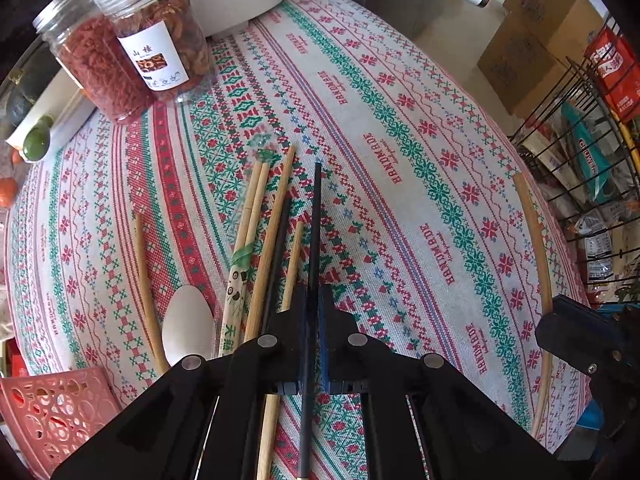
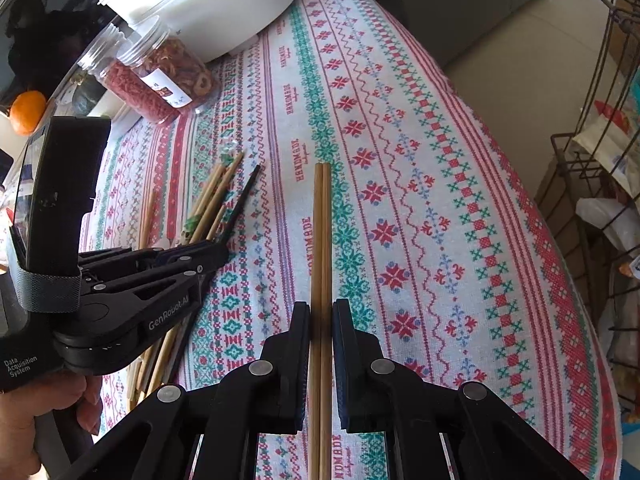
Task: Organize utensils
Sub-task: 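Lift the wooden pair with the right tool while the left grasps the black chopstick, then insert the black chopstick into the pink basket with the left tool while the right carries the pair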
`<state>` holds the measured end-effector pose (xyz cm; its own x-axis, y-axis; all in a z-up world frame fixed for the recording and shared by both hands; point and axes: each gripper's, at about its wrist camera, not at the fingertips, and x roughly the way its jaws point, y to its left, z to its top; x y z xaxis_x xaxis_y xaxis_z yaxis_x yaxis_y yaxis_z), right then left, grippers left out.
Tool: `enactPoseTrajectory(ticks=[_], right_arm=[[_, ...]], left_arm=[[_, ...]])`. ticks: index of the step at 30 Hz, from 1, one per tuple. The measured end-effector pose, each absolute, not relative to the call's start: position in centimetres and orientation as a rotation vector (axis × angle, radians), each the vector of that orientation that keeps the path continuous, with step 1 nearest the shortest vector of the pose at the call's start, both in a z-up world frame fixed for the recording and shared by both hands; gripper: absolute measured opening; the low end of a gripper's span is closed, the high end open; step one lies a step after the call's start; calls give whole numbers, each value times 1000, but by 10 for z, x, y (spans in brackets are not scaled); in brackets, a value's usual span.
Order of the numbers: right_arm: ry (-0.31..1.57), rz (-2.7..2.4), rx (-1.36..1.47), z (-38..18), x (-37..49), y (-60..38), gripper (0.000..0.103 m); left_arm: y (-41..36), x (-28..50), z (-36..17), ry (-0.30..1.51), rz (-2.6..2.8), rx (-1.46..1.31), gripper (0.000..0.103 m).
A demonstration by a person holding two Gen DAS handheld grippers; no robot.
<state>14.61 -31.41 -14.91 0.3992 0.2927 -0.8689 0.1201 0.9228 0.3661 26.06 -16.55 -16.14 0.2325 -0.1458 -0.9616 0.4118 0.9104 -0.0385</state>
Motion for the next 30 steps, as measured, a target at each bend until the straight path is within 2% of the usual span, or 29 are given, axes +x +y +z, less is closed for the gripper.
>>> enactPoseTrajectory(ticks=[14, 30], right_arm=[[977, 141, 378, -98, 115, -284, 9], [731, 205, 303, -42, 81, -226, 9]], left_arm=[[-98, 158, -53, 962, -464, 108, 5], [5, 72, 16, 669, -437, -93, 5]])
